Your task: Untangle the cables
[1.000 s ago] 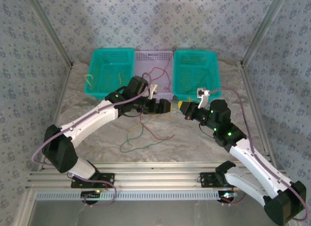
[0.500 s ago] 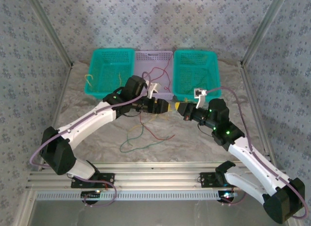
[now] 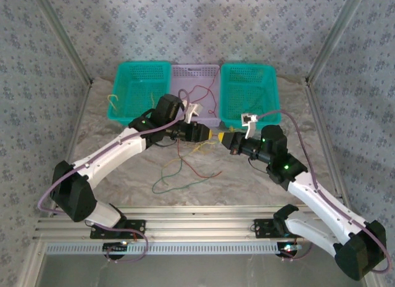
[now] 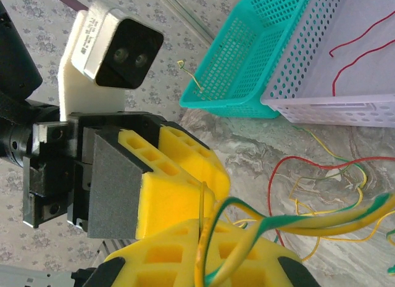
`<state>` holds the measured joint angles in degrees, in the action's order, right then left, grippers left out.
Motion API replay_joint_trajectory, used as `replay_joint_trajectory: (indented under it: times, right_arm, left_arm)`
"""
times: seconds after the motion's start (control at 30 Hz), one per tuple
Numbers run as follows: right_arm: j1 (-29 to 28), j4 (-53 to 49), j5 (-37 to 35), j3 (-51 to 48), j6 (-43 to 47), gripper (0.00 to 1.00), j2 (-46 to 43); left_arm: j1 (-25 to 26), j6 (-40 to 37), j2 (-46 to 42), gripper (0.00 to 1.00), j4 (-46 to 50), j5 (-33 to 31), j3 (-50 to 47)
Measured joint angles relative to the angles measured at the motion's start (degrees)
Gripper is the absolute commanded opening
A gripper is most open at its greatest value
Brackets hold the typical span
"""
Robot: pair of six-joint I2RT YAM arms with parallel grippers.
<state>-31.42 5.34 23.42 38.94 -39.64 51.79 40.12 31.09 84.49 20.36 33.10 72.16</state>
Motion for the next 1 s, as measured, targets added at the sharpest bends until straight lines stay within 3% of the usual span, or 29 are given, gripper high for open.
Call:
replay_joint_trajectory:
  times: [0.1, 0.17, 0.27, 0.43, 0.63, 0.8, 1.0]
  right_arm:
    - [-0.3, 0.5, 0.0, 0.0, 0.0, 0.00, 0.3]
    - [-0.4, 0.7, 0.0, 0.0, 0.0, 0.00, 0.5]
    - [-0.5, 0.7, 0.0, 0.0, 0.2, 0.00, 0.5]
    - [-0.5, -0.4, -0.3, 0.0, 0.4, 0.12, 0.4]
    - [-0.5, -2.2, -1.2, 0.1, 1.1, 0.45, 0.3]
    - [-0.3, -3.8, -2.0, 0.1, 1.5, 0.55, -0.6]
    - [0.5, -3.7, -3.0, -0.5, 1.5, 0.55, -1.2]
  left_arm:
    - [0.0, 0.0, 0.0, 0.16, -0.4, 0.8, 0.0]
    - [0.0, 0.1, 0.0, 0.00, -0.6, 1.1, 0.0]
    - [0.0, -0.6, 0.0, 0.00, -0.9, 1.4, 0.0]
    - [0.0, -0.9, -0.7, 0.00, -0.9, 0.5, -0.3]
    - [-2.0, -1.0, -4.5, 0.00, -0.9, -1.0, -1.6]
    - [-3.8, -1.0, -7.4, 0.00, -0.8, -2.3, -1.7]
    - [-4.0, -1.3, -10.4, 0.00, 0.8, -4.3, -1.2]
